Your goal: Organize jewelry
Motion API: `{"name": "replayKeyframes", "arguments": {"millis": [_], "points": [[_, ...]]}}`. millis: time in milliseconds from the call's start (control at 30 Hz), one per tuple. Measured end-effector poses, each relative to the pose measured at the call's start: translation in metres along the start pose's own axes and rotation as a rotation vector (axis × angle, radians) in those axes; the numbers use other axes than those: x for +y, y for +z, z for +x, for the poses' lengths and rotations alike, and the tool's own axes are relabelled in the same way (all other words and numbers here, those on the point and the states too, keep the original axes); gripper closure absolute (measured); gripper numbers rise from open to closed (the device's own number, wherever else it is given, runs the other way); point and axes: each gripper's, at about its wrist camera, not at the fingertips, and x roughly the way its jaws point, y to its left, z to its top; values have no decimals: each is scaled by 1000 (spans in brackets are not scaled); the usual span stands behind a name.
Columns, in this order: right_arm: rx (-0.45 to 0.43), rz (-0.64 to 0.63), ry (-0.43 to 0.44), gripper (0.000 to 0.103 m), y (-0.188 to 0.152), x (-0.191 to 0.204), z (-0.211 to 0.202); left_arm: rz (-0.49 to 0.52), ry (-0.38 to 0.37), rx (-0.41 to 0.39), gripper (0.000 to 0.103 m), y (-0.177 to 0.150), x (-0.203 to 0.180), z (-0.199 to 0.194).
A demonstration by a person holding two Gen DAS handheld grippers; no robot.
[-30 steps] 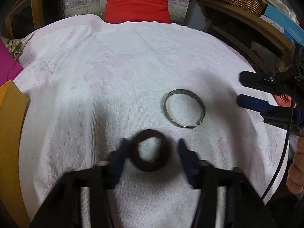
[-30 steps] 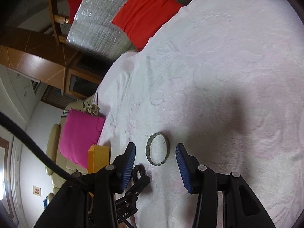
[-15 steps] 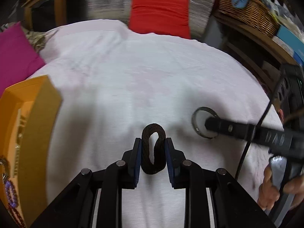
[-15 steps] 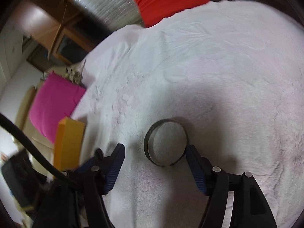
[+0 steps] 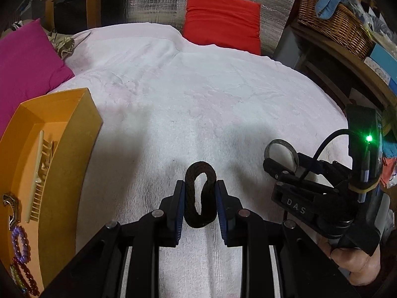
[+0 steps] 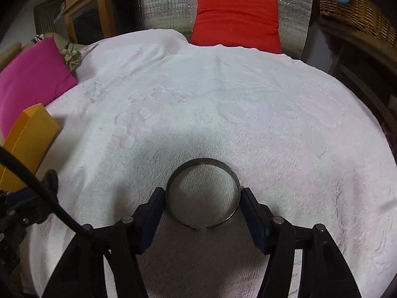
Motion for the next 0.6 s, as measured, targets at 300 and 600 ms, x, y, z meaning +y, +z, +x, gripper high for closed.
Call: {"name": "replayKeyframes", "arguments": {"millis": [300,600], "points": [[7,52,41,39,0,-12,-8,2,-5,-7,78,1,-4,-1],[-43,212,207,39,5,-43,-38,3,-9,-29,78,3,-5,-7]]}}
